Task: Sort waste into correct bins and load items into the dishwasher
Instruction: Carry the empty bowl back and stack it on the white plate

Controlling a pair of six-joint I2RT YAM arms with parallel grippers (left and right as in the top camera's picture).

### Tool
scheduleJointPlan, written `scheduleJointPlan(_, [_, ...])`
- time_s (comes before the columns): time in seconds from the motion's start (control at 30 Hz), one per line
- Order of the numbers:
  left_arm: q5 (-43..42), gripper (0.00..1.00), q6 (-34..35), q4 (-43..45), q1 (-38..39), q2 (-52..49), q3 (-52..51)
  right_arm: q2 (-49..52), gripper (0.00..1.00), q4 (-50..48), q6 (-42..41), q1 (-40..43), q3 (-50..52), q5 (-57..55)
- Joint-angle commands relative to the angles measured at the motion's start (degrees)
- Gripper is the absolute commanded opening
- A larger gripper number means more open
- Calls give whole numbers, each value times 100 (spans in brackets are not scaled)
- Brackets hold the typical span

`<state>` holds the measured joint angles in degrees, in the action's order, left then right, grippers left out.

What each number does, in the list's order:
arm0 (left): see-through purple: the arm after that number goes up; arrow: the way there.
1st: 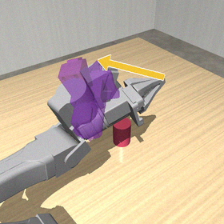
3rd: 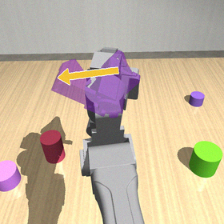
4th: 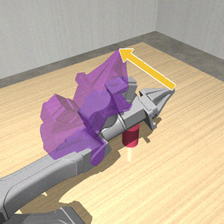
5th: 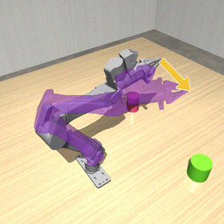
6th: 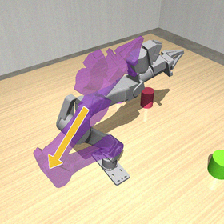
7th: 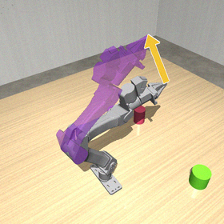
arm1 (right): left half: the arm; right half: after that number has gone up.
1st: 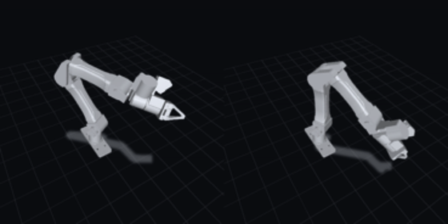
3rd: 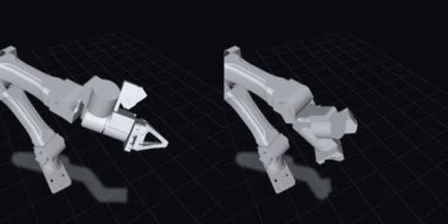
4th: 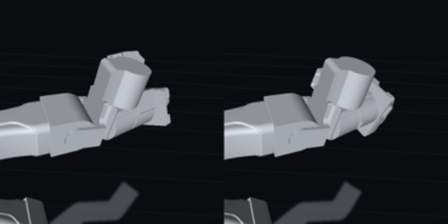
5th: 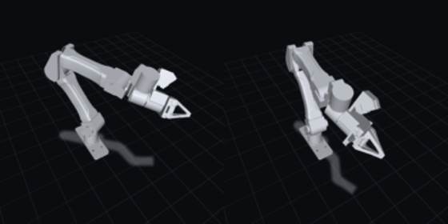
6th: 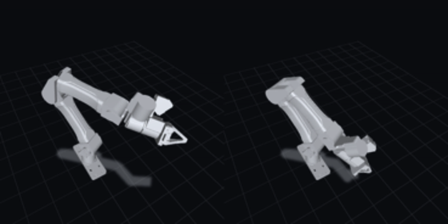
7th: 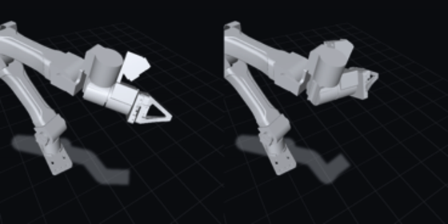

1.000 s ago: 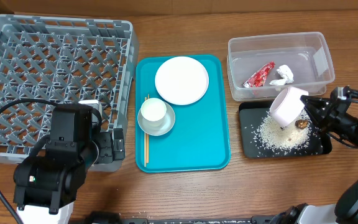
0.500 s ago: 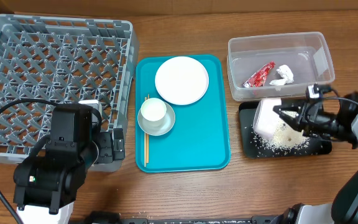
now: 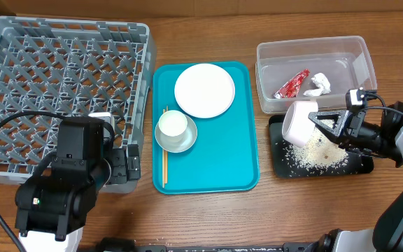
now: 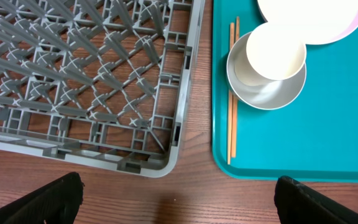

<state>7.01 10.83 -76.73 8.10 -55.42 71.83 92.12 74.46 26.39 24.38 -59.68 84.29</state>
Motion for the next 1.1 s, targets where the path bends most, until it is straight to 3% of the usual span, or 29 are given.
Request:
scheduleJointPlan(0.0, [90,100,120,7,-57,-9,114,-136,4,-20,103,7,-109,553])
scheduleJointPlan(0.27, [90,100,120,28,-57,-9,114,-138,4,162,-136,-83,-306,-1508])
scheduleJointPlan(0.43, [90,100,122,31,-57,-9,114,-138,4,940,446,-466,-1331,-2087])
scheduleJointPlan(0.57, [87,100,125,55,-57,-9,114,-138,4,997,-398,-1154,-2295,-3324])
scheduleJointPlan(0.63, [90,100,125,63,-57,-9,114,-138,4,785,-1051,-1646,-2680,-4092])
scheduleJointPlan(0.77, [87,100,125,87,-57,-9,114,-136,4,188,-1585,-2621,-3036,-4970])
scheduleJointPlan(1.07, [87,100,125,72,-57,-9,114,164,4,-2079,-1613,-4789,-3038,-6911])
